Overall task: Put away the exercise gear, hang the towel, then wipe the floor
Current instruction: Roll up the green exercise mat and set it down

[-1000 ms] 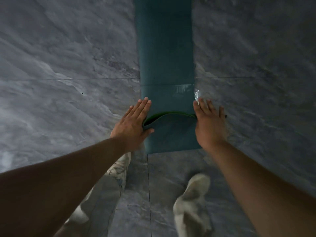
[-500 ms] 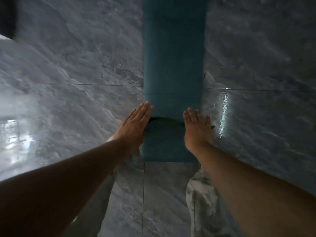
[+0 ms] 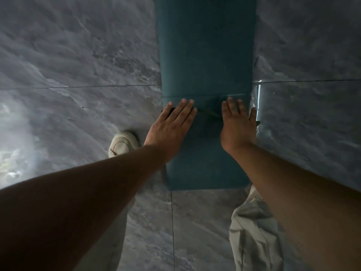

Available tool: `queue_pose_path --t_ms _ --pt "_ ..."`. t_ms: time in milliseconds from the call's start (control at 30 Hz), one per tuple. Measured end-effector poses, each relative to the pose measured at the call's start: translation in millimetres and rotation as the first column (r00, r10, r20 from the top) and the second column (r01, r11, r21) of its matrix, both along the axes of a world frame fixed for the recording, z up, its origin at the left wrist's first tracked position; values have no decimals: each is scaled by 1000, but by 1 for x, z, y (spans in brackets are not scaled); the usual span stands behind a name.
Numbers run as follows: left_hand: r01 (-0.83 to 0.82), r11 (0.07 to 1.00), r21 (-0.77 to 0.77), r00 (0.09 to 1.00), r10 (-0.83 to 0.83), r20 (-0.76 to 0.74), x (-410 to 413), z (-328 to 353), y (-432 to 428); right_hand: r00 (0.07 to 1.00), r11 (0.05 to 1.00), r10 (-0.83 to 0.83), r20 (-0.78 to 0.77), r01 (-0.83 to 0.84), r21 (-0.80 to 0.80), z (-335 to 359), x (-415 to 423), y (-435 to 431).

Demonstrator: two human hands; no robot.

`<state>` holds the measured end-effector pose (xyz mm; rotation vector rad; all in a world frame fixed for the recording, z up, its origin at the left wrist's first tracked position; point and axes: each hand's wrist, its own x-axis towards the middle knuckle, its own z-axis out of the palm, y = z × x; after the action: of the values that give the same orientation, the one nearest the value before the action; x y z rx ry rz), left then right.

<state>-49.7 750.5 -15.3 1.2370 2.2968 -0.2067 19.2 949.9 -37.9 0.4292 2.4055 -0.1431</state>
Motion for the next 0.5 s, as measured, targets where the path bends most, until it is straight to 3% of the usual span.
queue_pose_path --t_ms 300,500 --pt "39 999 -17 998 -38 51 8 -37 -4 997 999 10 -79 -6 48 -40 -16 1" --pt "-21 999 -30 995 24 96 5 -50 0 997 997 69 21 -68 -38 -42 -2 -6"
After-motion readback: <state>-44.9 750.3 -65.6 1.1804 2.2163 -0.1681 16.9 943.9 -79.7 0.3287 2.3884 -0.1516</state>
